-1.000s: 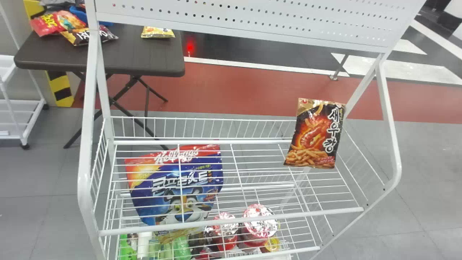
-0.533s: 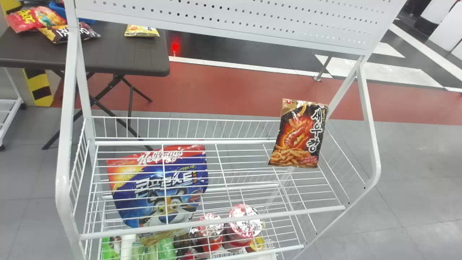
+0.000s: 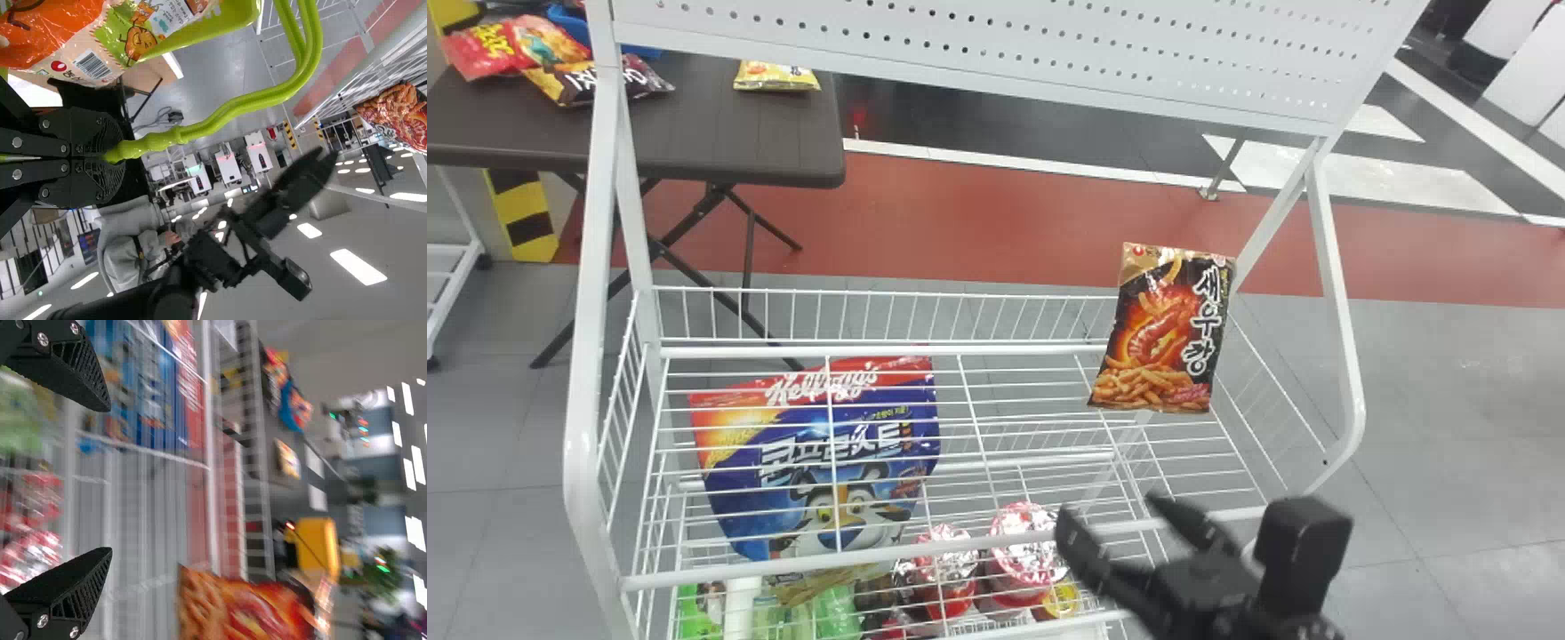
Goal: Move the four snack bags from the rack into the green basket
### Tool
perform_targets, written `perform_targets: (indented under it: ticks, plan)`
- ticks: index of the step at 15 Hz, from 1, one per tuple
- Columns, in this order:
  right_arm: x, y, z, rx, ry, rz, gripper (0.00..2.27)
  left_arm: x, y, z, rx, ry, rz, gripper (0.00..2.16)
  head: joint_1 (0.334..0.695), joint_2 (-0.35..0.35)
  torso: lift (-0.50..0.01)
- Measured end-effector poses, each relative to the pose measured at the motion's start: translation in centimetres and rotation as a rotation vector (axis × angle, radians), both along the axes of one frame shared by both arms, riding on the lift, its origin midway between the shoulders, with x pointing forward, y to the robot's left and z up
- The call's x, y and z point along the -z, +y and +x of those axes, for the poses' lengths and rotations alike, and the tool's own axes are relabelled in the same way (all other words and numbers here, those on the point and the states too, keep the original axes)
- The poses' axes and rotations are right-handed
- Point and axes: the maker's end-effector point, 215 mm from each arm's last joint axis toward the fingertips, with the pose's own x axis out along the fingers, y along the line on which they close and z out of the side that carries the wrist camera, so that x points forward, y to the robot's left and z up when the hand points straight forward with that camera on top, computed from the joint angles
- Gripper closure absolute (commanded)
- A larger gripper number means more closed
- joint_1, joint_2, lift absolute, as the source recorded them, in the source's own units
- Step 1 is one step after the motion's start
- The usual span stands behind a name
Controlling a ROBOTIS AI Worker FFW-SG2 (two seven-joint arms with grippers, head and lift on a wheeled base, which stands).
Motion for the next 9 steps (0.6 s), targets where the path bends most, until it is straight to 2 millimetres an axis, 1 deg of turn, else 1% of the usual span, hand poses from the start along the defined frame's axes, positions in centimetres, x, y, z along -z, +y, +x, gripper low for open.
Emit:
perform_targets:
  ticks: [2, 3, 4, 6, 9]
  plan:
    - [-2.8, -3.7, 4.3, 0.100, -0.115, -0.059, 0.06, 0.0, 0.2, -0.1, 0.000, 0.002, 0.001, 1.88, 0.695, -0.350, 0.000]
    - [-3.8, -5.7, 6.6, 0.149, -0.163, -0.084, 0.06, 0.1, 0.3, -0.2, -0.001, 0.004, 0.003, 1.88, 0.695, -0.350, 0.000]
    - [-4.2, -7.6, 8.7, 0.186, -0.190, -0.097, 0.07, 0.1, 0.4, -0.2, -0.001, 0.004, 0.004, 1.88, 0.695, -0.350, 0.000]
    - [-4.2, -10.7, 12.0, 0.240, -0.200, -0.111, 0.07, 0.1, 0.5, -0.2, -0.003, 0.005, 0.005, 1.88, 0.695, -0.350, 0.000]
    - [-3.5, -13.8, 15.4, 0.264, -0.170, -0.141, 0.07, 0.1, 0.4, -0.1, -0.002, 0.004, 0.004, 1.88, 0.695, -0.350, 0.000]
